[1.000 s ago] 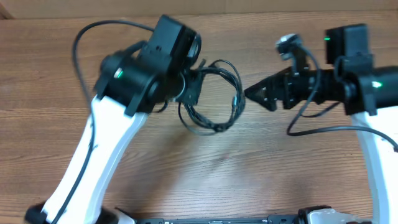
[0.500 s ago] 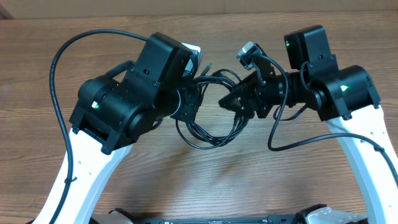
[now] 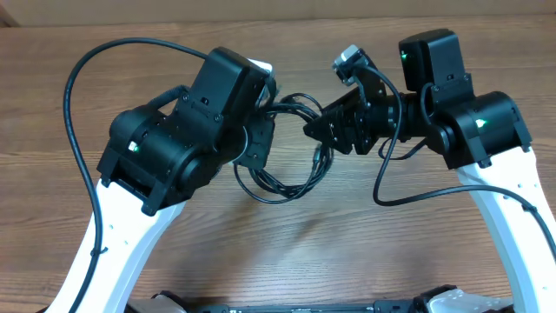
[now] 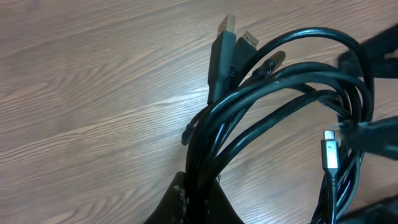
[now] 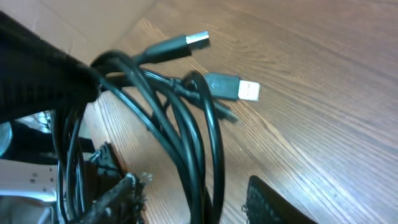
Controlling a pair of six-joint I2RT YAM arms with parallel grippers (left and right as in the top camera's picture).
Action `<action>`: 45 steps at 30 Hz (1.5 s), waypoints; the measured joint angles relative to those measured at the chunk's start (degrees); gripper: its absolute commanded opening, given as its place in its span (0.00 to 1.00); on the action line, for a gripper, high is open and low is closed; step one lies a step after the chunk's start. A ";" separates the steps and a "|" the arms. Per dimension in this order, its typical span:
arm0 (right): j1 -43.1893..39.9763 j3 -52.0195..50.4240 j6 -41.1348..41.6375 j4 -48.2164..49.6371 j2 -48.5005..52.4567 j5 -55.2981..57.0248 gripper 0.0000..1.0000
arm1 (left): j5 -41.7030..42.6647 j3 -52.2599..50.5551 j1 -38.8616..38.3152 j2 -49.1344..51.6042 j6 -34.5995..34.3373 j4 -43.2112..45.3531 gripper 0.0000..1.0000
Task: Untangle cables
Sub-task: 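Bring the right gripper to the held coil and pinch a strand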
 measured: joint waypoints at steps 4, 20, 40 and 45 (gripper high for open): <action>0.00 0.00 -0.04 0.22 0.00 0.52 0.44 | -1.51 0.00 0.00 0.00 -0.17 -0.11 0.04; -0.04 0.00 1.55 0.24 0.44 1.07 0.04 | -1.86 0.00 0.00 0.02 -1.49 0.94 0.04; -8.63 0.00 2.34 1.44 2.80 -0.13 0.04 | -4.02 0.00 0.00 0.13 -2.51 -1.62 0.04; -11.02 0.00 2.56 1.44 2.80 -0.79 0.04 | -4.26 0.00 0.00 0.13 -2.56 -1.62 0.04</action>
